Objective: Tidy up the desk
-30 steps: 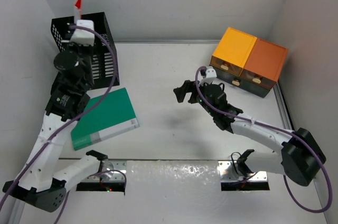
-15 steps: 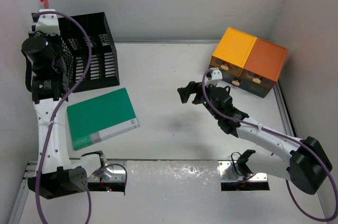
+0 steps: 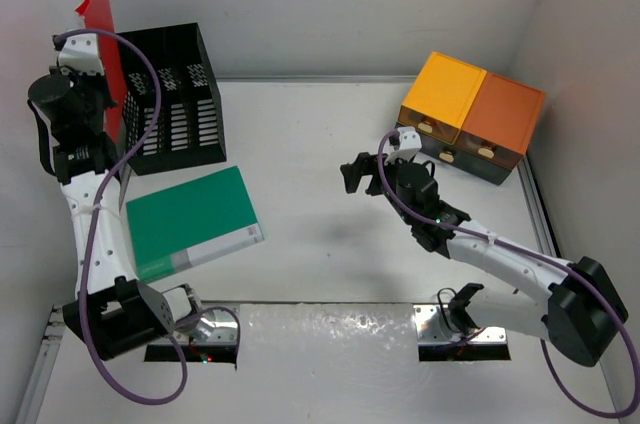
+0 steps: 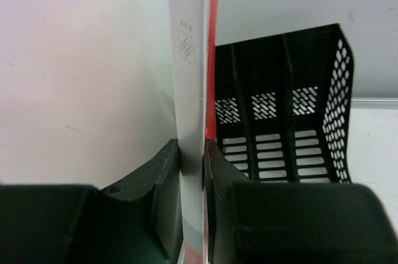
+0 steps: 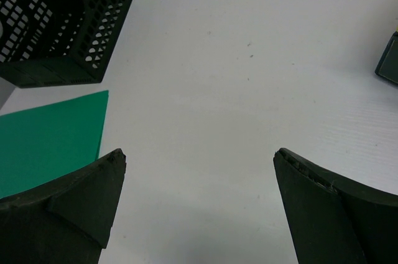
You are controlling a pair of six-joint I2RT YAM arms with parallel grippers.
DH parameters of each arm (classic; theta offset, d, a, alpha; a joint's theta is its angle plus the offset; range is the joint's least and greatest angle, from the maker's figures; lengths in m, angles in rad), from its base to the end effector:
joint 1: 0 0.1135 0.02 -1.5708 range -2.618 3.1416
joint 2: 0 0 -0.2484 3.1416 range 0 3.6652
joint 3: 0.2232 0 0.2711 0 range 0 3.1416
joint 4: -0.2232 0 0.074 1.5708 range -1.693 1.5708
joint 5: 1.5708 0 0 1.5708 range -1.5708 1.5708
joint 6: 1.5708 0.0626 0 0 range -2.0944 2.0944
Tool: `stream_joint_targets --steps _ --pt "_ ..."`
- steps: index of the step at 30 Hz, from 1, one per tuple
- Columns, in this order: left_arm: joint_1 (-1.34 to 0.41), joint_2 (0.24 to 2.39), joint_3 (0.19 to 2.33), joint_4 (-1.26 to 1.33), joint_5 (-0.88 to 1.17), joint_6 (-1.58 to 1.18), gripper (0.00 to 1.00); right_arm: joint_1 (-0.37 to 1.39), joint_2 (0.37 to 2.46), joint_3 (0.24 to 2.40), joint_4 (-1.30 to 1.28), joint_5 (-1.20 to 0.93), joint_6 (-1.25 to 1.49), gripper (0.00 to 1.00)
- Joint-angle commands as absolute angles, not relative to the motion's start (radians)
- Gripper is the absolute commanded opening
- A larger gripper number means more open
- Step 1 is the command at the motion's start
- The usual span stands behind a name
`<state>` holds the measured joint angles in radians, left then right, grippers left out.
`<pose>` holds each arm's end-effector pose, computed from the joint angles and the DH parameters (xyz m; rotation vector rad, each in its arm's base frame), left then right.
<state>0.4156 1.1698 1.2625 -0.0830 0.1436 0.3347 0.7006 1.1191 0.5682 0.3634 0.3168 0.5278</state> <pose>0.2933 0.1197 0.4277 0.0507 1.5803 0.4779 0.2414 0.1781 0.2248 0.0807 1.7879 0.6151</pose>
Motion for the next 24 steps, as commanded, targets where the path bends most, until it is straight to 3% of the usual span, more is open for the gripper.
stream_joint_targets --steps 1,6,17,24 --pt "0.446 1.155 1.246 0.122 0.232 0.324 0.00 0.703 1.129 0.644 0.334 0.351 0.485 0.99" --pt "0.469 1.199 1.229 0.190 0.267 0.302 0.00 0.701 1.126 0.660 0.315 0.377 0.479 0.99" --pt "0.517 1.275 1.019 0.650 0.311 0.120 0.00 0.703 1.054 0.647 0.255 0.468 0.486 0.99" --pt "0.515 1.331 0.942 0.752 0.301 0.020 0.00 0.707 1.031 0.649 0.265 0.472 0.471 0.99"
